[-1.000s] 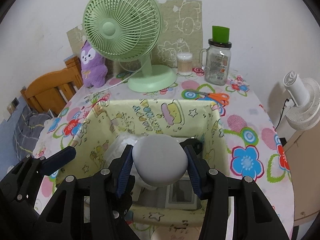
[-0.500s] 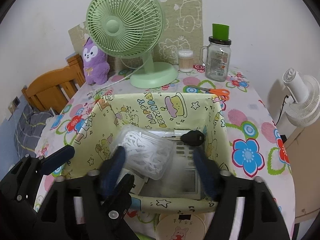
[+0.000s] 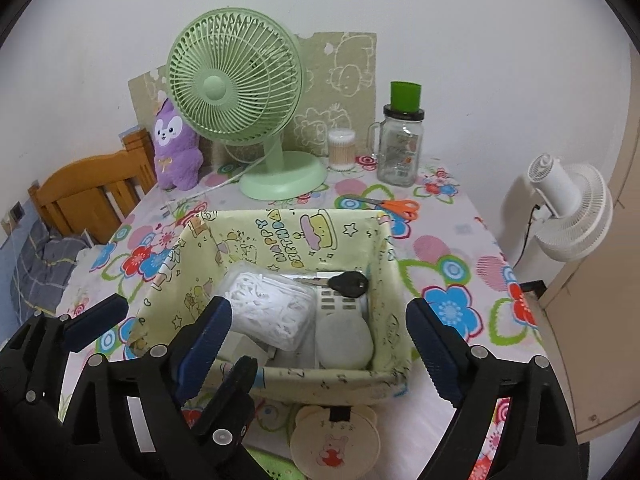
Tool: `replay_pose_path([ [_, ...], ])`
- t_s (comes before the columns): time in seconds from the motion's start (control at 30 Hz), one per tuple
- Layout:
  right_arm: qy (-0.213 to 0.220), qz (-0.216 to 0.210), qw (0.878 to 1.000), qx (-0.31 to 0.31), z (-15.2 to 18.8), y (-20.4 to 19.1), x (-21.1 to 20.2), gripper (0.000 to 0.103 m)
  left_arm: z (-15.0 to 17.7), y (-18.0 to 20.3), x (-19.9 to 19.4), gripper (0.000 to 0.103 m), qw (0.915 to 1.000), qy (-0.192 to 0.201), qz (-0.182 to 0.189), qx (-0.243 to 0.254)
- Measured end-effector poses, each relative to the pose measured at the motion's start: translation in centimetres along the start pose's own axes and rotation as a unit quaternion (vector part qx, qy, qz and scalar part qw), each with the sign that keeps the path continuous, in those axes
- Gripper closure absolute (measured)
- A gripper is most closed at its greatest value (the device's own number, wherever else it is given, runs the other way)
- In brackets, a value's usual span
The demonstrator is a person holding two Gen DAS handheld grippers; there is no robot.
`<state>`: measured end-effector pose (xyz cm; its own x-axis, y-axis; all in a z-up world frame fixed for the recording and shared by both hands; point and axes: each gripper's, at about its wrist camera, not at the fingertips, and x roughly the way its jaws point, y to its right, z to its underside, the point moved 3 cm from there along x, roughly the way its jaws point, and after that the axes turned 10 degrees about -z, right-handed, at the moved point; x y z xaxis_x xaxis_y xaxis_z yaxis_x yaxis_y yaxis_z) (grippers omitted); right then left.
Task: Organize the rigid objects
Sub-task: 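Lower the charger into the box with the left gripper while the right gripper releases the round case inside, then withdraw both open grippers from the fabric box toward the speaker and compact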
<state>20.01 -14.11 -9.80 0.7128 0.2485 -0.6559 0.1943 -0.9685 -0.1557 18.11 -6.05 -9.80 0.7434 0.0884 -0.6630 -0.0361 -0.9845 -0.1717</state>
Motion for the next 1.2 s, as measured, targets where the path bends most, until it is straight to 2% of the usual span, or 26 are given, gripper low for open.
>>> replay_pose_path([
  [0.73,0.033,0.016,0.999,-0.006,2.1,0.0,-7.4,0.010,1.6,1.4,-6.6,0.005,0.9996,0.029,0.001,-0.003],
  [1.2,0.045,0.017,0.999,-0.005,4.0,-0.3,-10.5,0.010,3.2,1.7,-9.3,0.002,0.9993,0.037,-0.002,-0.007],
])
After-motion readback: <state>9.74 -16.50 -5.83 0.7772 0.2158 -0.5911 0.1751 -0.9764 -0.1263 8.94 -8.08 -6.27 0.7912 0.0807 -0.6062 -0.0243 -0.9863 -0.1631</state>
